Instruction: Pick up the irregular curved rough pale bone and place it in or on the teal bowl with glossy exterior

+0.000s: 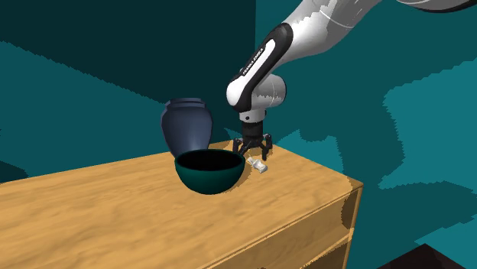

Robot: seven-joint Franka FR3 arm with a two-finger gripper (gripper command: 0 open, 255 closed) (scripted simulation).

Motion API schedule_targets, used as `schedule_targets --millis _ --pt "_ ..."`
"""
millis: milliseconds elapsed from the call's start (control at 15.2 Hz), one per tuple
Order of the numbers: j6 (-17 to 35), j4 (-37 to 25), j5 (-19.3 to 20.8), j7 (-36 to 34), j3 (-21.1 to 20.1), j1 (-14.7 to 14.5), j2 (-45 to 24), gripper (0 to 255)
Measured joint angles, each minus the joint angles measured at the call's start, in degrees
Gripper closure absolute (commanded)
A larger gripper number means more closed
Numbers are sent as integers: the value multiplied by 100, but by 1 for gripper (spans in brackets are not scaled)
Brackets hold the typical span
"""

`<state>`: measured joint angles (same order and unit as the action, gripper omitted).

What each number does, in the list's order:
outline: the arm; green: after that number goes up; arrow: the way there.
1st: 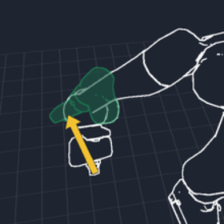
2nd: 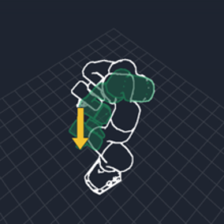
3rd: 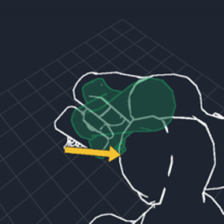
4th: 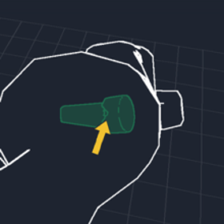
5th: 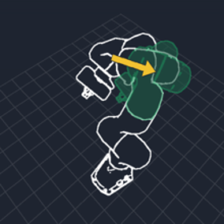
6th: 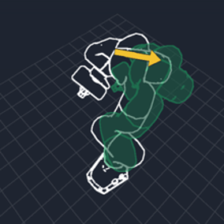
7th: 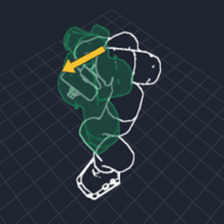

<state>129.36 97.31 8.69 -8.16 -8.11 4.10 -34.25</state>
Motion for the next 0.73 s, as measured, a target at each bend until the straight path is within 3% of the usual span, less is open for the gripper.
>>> schedule_targets --millis 726 --pt "-6 11 -10 8 -21 -3 54 255"
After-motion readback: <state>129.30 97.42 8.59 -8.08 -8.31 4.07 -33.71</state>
